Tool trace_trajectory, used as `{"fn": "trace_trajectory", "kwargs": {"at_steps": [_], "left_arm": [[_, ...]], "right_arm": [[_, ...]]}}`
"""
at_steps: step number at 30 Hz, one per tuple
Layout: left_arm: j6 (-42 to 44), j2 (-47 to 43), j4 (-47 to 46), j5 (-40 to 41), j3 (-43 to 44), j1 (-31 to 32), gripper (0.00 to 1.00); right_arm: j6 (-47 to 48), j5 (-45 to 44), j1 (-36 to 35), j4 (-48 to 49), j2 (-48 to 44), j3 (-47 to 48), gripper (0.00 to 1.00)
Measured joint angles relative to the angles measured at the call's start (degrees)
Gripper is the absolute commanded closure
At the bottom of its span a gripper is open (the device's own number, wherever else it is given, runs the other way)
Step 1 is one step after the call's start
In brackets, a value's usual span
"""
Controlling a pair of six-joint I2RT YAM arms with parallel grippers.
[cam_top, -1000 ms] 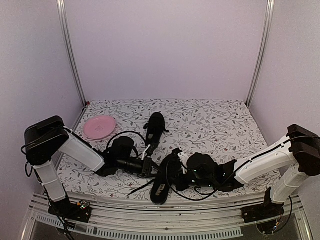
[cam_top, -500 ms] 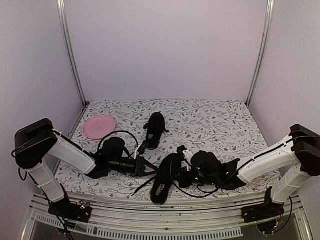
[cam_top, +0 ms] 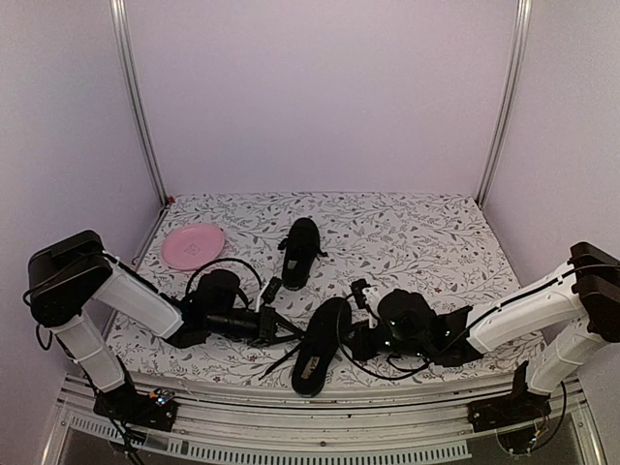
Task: Tie the shoes
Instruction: Tie the loops with the shoelace on the shoe.
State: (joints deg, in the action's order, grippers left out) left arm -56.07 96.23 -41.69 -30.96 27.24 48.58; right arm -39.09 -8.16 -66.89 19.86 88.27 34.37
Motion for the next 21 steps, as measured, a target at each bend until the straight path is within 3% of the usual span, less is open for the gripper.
{"fn": "trace_trajectory", "kwargs": {"at_steps": [21], "left_arm": [[1.4, 0.0, 2.4, 1.8, -1.2, -0.1, 1.0]], "right_arm": [[-0.2, 3.8, 5.3, 2.0, -0.7, 0.0, 0.98]]}}
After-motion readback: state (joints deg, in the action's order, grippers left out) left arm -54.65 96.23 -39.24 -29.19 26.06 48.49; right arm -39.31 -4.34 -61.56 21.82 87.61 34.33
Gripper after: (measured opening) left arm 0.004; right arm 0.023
